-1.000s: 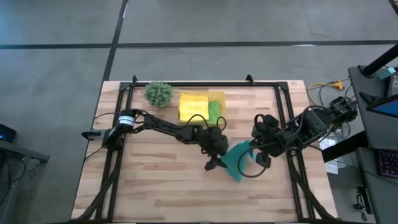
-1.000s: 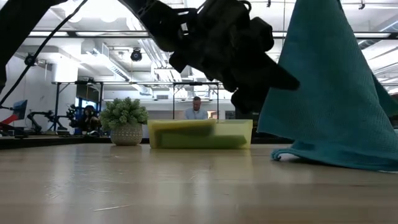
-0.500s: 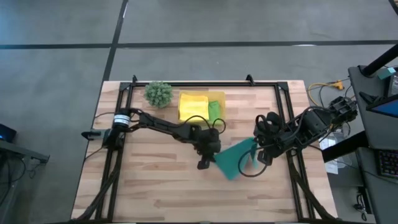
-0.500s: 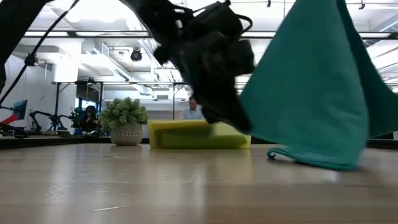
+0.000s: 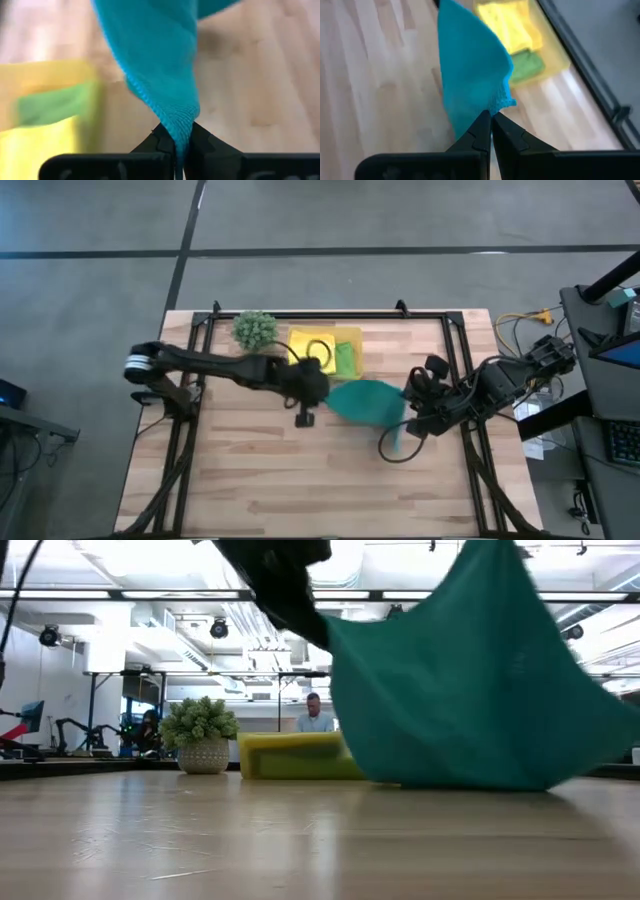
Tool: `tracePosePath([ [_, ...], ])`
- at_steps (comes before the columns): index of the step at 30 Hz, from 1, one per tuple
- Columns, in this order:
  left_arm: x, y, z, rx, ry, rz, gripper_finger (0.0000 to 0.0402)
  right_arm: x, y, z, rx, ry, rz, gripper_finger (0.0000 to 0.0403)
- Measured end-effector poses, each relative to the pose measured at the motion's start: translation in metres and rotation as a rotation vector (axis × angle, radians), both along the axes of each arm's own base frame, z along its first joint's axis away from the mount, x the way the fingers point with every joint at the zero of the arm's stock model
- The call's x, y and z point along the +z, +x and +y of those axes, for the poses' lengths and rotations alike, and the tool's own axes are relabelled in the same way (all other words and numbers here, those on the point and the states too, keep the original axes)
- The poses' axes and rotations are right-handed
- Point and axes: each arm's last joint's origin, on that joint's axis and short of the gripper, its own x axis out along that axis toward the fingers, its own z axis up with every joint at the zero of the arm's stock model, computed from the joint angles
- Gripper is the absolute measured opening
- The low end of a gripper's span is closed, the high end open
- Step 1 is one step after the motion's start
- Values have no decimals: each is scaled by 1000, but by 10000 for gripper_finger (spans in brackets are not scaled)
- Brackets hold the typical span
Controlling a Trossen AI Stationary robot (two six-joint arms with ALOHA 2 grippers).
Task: Fold microfiber towels
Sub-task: Fold the light blue towel
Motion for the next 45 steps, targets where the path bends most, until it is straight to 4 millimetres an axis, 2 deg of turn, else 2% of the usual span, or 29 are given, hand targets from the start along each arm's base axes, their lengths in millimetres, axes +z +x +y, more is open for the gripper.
tracePosePath([
  [3, 21, -19, 14, 46, 73, -10, 0, -2, 2, -8, 12, -32, -41, 8],
  [8, 47, -48, 43, 144, 169, -19, 0, 1, 5, -34, 16, -111, -71, 8],
  [12, 73, -68, 69, 200, 252, -51, 0, 13, 10, -57, 12, -220, -133, 8],
  [17, 113, -89, 98, 293, 330, -82, 0, 40, 14, -86, -7, -336, -242, 8],
  [21, 142, -102, 109, 355, 355, -120, 0, 49, 15, -101, -24, -399, -256, 8],
  [24, 150, -105, 108, 373, 352, -129, 0, 47, 16, -103, -26, -404, -244, 8],
  [27, 144, -107, 102, 402, 285, -84, 0, 33, 19, -101, 1, -357, -221, 8],
  [31, 112, -101, 86, 407, 180, 41, 0, -6, 25, -90, 20, -275, -154, 8],
  [38, 40, -86, 34, 332, 69, 188, 0, -84, 30, -60, 7, -140, -151, 8],
  [41, 19, -85, 9, 317, 22, 206, 0, -107, 28, -44, -7, -55, -192, 8],
  [45, 2, -87, -21, 296, -38, 207, 0, -128, 22, -21, -20, 58, -249, 8],
])
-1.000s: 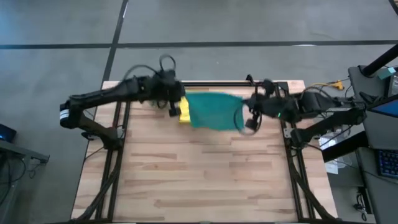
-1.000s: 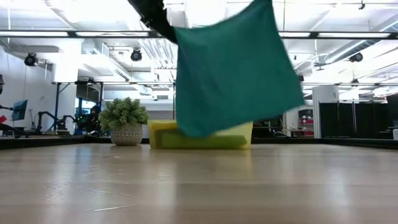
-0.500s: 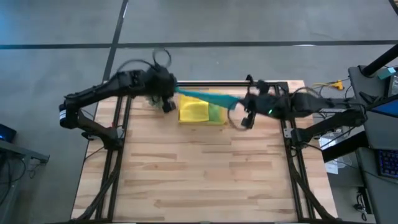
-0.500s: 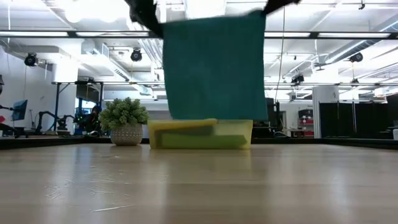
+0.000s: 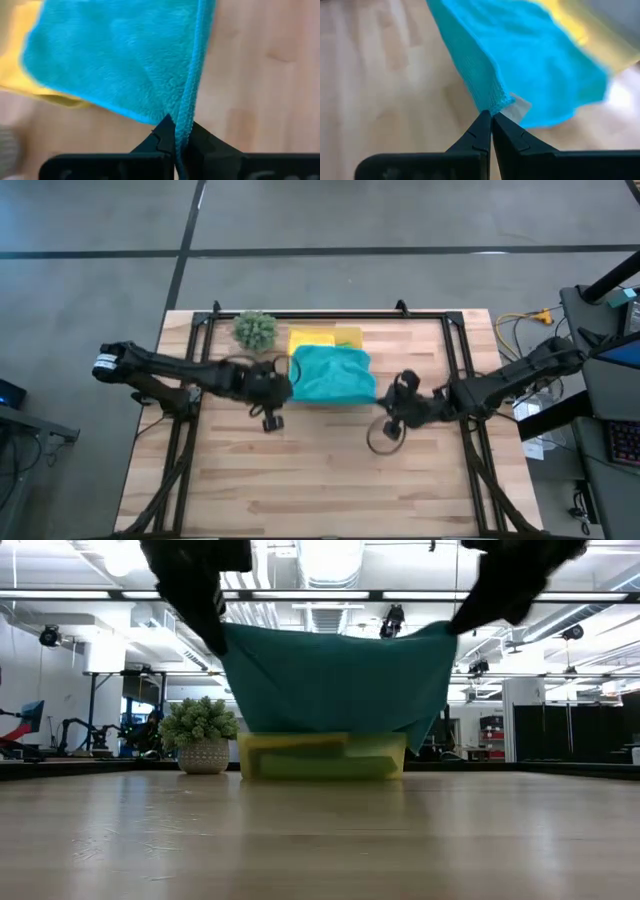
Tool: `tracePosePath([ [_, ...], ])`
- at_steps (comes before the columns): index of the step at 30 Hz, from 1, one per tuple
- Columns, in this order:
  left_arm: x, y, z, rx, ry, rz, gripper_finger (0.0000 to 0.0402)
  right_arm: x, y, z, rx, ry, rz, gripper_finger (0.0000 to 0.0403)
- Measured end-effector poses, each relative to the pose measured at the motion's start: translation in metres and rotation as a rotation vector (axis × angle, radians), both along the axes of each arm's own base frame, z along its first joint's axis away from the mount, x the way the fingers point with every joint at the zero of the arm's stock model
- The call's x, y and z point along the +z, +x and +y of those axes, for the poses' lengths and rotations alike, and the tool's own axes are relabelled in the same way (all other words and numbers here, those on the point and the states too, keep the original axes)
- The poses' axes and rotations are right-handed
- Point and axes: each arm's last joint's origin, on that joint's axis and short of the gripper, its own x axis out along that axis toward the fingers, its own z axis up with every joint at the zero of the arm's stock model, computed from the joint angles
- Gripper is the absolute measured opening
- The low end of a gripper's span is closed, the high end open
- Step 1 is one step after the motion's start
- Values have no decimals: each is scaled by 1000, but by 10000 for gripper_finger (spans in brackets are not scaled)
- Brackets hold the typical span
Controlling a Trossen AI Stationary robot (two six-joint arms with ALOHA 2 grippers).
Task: Fold microfiber towels
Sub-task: Fold the light blue towel
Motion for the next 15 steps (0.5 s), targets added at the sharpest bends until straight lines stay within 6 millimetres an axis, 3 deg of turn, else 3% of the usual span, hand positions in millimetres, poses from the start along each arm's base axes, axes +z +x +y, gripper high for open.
tracePosePath([
  [7, -32, 4, -43, -23, -110, -101, 0, -34, -14, 40, 4, 148, 16, 8],
  [15, -77, 14, -70, 13, -216, -87, 0, -78, -22, 81, -10, 190, 118, 8],
])
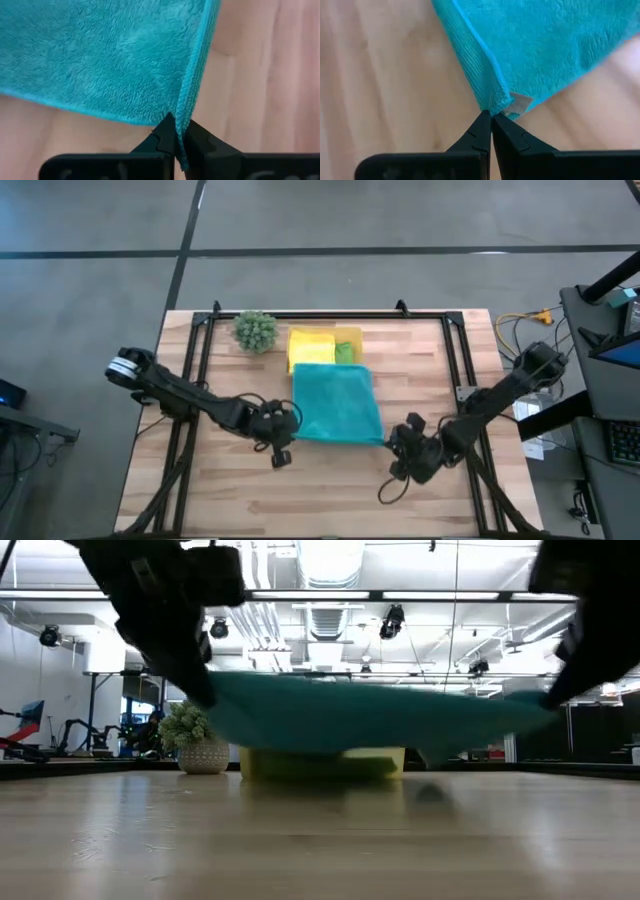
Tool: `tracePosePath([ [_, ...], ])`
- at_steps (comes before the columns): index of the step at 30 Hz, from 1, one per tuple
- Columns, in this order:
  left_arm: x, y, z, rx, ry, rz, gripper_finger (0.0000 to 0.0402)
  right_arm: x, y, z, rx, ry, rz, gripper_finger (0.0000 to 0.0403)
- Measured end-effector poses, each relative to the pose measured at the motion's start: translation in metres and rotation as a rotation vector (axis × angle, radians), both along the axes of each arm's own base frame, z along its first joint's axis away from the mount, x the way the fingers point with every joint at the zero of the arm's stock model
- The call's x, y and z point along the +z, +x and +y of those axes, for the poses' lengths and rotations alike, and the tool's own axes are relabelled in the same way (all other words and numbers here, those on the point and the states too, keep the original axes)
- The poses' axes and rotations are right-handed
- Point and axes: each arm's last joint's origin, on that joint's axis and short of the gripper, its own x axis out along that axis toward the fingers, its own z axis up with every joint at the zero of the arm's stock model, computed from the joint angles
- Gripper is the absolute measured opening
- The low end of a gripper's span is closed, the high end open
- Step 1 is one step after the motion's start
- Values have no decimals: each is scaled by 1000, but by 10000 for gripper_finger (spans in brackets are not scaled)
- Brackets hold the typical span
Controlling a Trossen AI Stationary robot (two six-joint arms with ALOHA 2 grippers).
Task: Fold microfiber towels
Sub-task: Fold the light blue towel
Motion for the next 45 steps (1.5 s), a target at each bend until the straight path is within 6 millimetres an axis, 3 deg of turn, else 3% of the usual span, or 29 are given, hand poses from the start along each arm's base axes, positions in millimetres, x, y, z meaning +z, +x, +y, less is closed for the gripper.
tracePosePath([
  [5, -14, 15, -21, 11, -105, -1, 0, -19, -5, 24, 14, 44, 5, 8],
  [11, -19, 21, -47, 59, -229, 41, 0, -27, -15, 55, 92, 142, -28, 8],
  [21, -11, 17, -87, 44, -359, 7, 0, -26, -28, 76, 161, 213, -48, 8],
  [34, -15, 21, -70, 46, -281, 25, 0, -22, -20, 67, 122, 215, -57, 8],
  [45, -20, 23, -45, 53, -160, 93, 0, -8, -10, 33, -26, 159, -42, 8],
])
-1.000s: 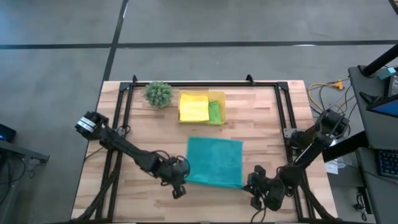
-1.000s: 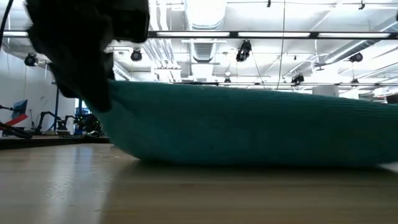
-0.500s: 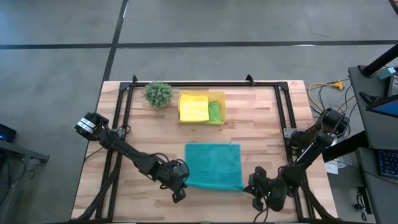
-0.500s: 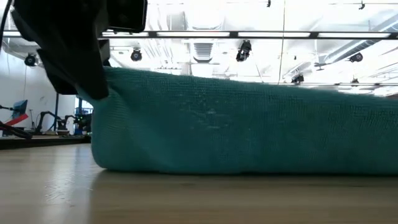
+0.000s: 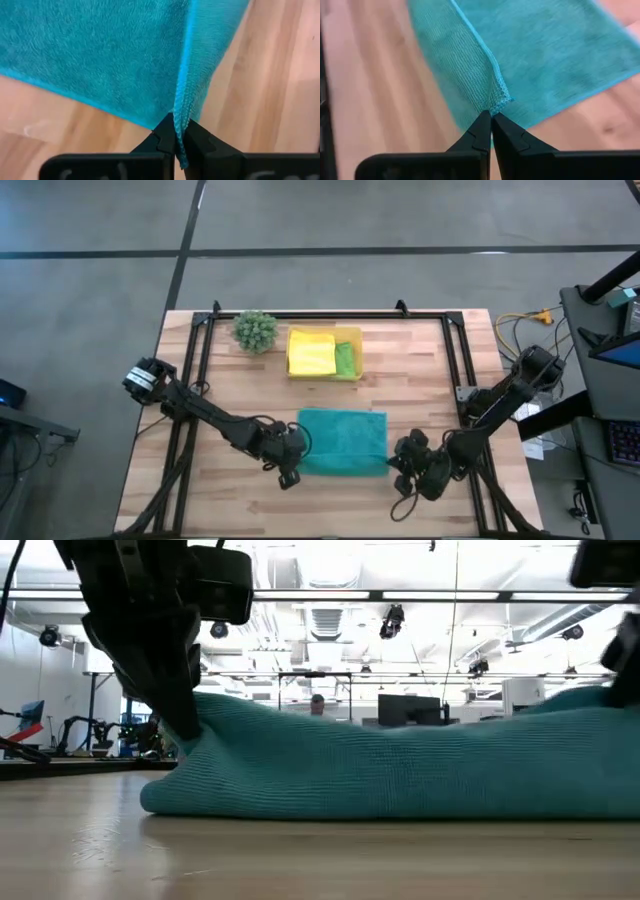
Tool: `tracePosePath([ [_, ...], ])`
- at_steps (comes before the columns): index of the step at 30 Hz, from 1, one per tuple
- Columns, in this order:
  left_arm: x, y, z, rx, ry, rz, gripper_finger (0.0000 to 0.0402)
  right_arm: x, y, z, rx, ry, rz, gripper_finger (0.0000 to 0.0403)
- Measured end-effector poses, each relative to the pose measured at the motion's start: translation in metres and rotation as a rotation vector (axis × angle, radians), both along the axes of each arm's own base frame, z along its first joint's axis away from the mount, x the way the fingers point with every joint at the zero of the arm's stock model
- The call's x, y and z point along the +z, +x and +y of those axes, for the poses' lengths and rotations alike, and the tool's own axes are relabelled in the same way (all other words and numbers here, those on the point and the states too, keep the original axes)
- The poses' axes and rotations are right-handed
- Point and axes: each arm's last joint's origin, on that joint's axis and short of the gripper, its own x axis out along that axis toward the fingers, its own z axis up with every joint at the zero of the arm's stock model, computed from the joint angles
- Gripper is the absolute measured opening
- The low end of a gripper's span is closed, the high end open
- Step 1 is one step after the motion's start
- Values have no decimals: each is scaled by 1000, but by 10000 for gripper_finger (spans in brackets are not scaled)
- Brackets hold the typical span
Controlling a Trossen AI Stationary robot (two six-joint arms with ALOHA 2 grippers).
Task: Fold microfiber towels
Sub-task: Fold the light blue towel
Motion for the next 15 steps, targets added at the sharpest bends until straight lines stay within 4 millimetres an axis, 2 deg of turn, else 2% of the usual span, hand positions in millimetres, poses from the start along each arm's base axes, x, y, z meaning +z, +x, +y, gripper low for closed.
tracePosePath([
  [7, -2, 1, 15, 26, 81, 27, 0, 8, 9, -25, -34, -33, -6, 8],
  [15, 3, -5, 34, 101, 221, 57, 0, 6, 15, -47, -80, -54, 10, 8],
])
